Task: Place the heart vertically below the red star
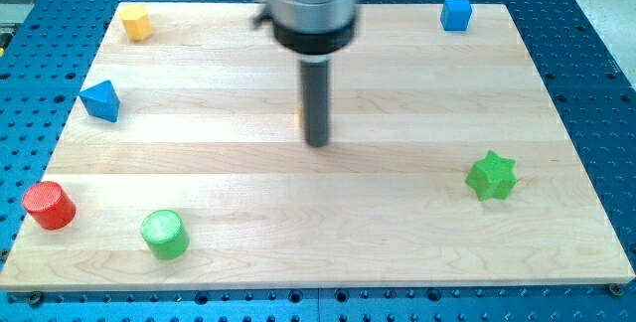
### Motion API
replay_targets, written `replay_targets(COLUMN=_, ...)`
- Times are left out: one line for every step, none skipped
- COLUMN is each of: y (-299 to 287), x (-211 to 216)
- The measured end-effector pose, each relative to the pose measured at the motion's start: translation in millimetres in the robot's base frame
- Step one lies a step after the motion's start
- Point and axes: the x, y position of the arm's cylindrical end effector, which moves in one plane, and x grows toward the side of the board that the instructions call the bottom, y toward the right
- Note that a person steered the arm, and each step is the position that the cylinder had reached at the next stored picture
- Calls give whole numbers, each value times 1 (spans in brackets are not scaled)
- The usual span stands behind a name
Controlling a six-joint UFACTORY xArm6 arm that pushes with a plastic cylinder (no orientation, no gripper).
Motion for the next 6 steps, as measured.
replay_targets(y=34, x=2)
replay_targets(y=-26, x=-6)
replay_targets(y=-35, x=-32)
replay_targets(y=-121, x=-39)
replay_targets(y=-84, x=-64)
replay_targets(y=11, x=-48)
